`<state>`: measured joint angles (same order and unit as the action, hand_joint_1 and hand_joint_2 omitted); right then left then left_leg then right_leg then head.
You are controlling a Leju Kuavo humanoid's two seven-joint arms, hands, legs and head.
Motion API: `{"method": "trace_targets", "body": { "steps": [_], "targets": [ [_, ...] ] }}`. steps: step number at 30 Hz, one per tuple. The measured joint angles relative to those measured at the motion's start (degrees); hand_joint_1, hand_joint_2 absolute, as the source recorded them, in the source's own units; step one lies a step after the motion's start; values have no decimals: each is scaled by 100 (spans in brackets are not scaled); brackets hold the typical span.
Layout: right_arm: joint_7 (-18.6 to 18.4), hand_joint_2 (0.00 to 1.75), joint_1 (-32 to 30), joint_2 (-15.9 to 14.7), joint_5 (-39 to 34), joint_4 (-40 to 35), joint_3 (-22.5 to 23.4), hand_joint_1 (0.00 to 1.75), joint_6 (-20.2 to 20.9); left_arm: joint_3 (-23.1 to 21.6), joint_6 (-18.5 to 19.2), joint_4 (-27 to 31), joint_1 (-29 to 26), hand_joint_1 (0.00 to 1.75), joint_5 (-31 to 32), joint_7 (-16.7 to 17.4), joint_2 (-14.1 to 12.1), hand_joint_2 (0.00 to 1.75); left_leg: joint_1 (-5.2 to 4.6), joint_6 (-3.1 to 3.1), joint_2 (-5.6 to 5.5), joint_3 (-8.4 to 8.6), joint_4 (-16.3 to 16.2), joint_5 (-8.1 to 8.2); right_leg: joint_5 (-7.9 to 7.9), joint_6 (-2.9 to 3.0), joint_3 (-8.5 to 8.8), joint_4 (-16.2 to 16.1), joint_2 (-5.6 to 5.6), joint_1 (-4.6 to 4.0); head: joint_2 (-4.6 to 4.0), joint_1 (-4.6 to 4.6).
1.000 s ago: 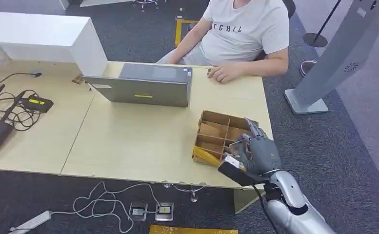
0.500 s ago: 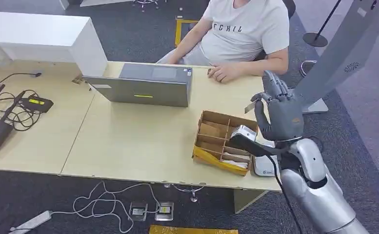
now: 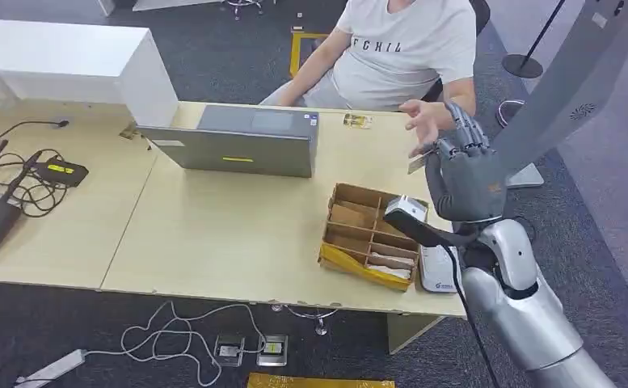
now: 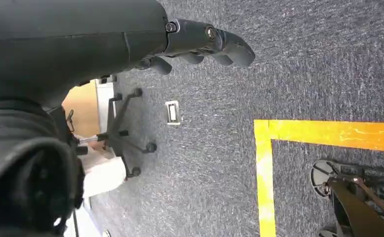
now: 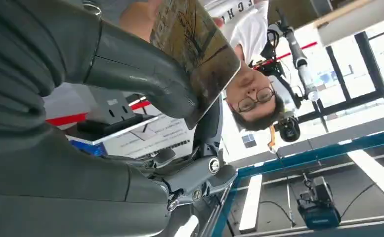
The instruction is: Pass the card to the sensor for recognition and then transmit it.
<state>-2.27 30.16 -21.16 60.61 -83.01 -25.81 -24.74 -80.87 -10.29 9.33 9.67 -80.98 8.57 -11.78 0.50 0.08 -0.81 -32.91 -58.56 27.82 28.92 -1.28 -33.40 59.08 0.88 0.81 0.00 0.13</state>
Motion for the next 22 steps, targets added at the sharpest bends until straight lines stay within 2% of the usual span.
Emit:
{"method": "trace_targets", "body": {
  "steps": [9,22],
  "targets": [
    [26,175,175,164,100,646,11,175,-188,-2,28,0,1,0,20,0,0,0,0,0,-1,0,0,0,0,0,0,0,1,0,0,0],
    [190,175,215,232,181,1342,238,175,-603,-53,77,0,0,0,50,0,-7,0,0,0,-1,1,0,0,0,0,-1,-1,1,0,0,0]
  ]
}}
